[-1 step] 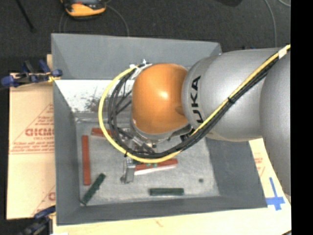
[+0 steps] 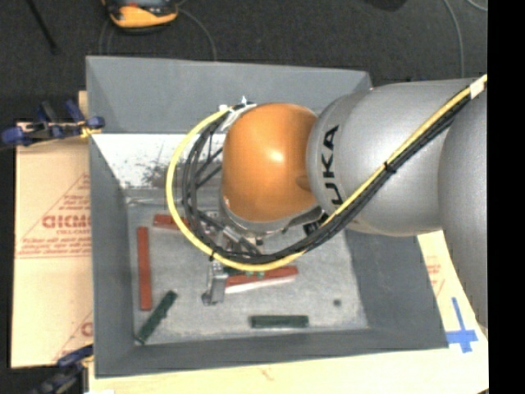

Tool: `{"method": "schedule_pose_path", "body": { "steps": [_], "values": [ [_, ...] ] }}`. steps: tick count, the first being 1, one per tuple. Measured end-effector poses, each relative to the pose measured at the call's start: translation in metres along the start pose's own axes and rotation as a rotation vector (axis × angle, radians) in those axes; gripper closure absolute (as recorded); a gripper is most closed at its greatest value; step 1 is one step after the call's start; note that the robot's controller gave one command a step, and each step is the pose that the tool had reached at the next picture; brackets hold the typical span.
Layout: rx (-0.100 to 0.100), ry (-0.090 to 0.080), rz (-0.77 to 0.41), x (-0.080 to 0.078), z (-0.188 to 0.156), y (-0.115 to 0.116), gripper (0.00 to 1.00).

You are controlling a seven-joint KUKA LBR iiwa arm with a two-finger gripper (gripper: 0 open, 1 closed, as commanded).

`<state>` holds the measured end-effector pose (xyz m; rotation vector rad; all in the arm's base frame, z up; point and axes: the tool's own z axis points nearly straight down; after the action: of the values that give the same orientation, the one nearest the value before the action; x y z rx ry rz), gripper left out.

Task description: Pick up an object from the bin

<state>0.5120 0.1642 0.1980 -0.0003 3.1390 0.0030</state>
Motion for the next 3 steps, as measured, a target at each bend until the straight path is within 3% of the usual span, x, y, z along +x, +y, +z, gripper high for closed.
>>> {"method": "schedule_pose_path", "body": {
  "steps": [1,2,3],
  "values": [
    [0.001,-0.006,-0.071,0.002,0.029,0.005,0.0],
    [0.001,-0.003,-0.329,0.02,0.09,0.006,0.0],
    [0.003,0.0,-0.473,0.017,0.119,0.041,0.0]
  ]
}}
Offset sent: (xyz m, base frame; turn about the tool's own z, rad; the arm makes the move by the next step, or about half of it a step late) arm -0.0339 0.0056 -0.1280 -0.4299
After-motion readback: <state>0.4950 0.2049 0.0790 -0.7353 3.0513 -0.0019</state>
